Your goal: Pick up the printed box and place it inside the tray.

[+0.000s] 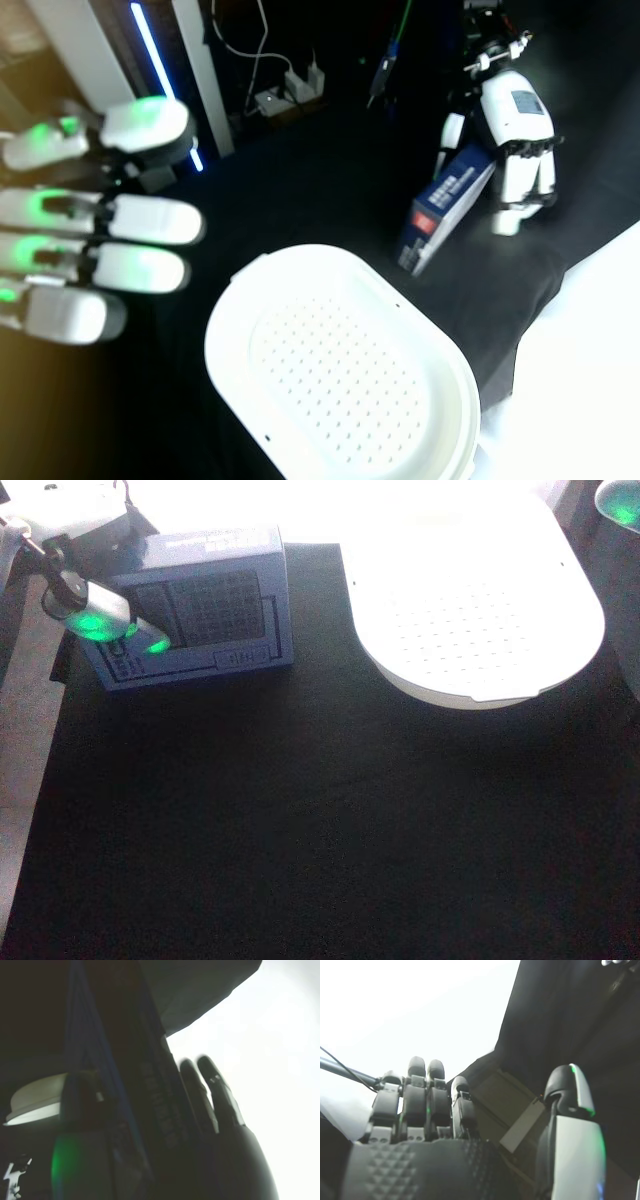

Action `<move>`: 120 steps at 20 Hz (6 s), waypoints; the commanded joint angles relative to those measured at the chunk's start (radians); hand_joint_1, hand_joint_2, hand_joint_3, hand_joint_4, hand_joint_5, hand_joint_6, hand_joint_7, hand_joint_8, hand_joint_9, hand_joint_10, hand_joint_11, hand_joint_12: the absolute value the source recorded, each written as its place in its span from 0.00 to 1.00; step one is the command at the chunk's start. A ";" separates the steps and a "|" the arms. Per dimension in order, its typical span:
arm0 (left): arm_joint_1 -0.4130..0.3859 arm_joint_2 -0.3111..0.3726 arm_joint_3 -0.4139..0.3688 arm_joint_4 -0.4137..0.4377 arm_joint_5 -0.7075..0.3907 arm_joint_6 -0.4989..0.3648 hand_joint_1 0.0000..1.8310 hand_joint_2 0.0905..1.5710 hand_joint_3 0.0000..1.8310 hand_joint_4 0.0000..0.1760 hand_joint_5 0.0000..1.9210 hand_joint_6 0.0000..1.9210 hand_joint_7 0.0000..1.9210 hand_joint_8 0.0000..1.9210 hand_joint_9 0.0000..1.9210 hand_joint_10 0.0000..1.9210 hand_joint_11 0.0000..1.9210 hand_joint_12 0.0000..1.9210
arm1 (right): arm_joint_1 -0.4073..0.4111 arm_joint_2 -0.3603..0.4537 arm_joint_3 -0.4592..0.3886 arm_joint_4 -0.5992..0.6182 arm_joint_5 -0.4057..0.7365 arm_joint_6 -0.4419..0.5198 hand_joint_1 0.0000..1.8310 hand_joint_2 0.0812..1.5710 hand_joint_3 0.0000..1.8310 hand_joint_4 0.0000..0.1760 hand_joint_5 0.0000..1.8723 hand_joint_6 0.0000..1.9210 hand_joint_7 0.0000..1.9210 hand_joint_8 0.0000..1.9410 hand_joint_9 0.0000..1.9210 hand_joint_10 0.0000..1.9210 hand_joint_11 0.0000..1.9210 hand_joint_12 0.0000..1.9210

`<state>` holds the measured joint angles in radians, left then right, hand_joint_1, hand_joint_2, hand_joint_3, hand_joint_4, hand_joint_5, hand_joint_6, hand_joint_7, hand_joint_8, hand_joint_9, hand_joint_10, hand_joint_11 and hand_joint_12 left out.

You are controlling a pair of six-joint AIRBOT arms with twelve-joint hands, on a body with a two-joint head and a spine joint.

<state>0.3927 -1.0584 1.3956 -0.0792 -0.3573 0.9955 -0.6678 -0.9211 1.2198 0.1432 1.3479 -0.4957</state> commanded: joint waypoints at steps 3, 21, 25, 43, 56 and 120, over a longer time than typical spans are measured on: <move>0.001 0.000 -0.004 -0.002 -0.101 0.001 0.70 0.66 0.00 0.00 0.52 0.40 0.62 0.43 0.72 0.17 0.59 0.57 | 0.015 0.005 0.006 0.021 0.112 0.004 0.29 0.54 0.00 0.44 0.09 0.00 0.19 0.00 0.16 0.00 0.00 0.23; -0.156 0.167 -0.229 0.170 -0.494 0.001 0.69 0.67 0.00 0.00 0.47 0.52 0.60 0.42 0.74 0.07 0.59 0.48 | 0.029 -0.090 0.054 0.021 0.065 0.004 0.48 0.51 0.01 0.51 0.01 0.00 0.11 0.00 0.10 0.01 0.00 0.34; -0.158 0.125 -0.232 0.177 -0.530 0.001 0.70 0.67 0.00 0.00 0.49 0.48 0.61 0.43 0.76 0.06 0.58 0.51 | 0.086 -0.186 0.101 0.001 -0.012 0.004 0.40 0.43 0.00 0.53 0.00 0.00 0.10 0.00 0.10 0.00 0.00 0.38; -0.104 -0.037 -0.184 0.114 -0.620 0.000 0.71 0.65 0.00 0.00 0.50 0.44 0.65 0.38 0.81 0.05 0.63 0.47 | 0.133 -0.317 0.150 -0.014 -0.039 0.062 0.50 0.61 0.00 0.00 0.39 0.05 0.39 0.02 0.40 0.03 0.23 0.50; -0.068 -0.033 -0.166 0.101 -0.639 -0.064 0.10 0.70 0.00 0.66 0.05 0.00 0.08 0.00 0.06 0.00 0.00 0.35 | 0.149 -0.312 0.163 -0.025 -0.027 0.063 0.64 0.66 0.00 0.00 0.58 0.43 0.66 0.37 0.67 0.62 0.59 0.83; 0.340 0.067 -0.247 -0.163 -1.020 -0.180 0.01 0.68 0.00 0.84 0.03 0.00 0.07 0.01 0.00 0.00 0.00 0.00 | 0.262 -0.193 0.243 -0.218 -0.339 0.003 0.34 0.40 0.01 1.00 0.00 0.00 0.00 0.00 0.00 0.00 0.00 0.00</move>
<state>0.7380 -1.0031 1.1500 -0.2470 -1.2469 0.8223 -0.4156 -1.1194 1.4635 -0.0956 0.8810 -0.4984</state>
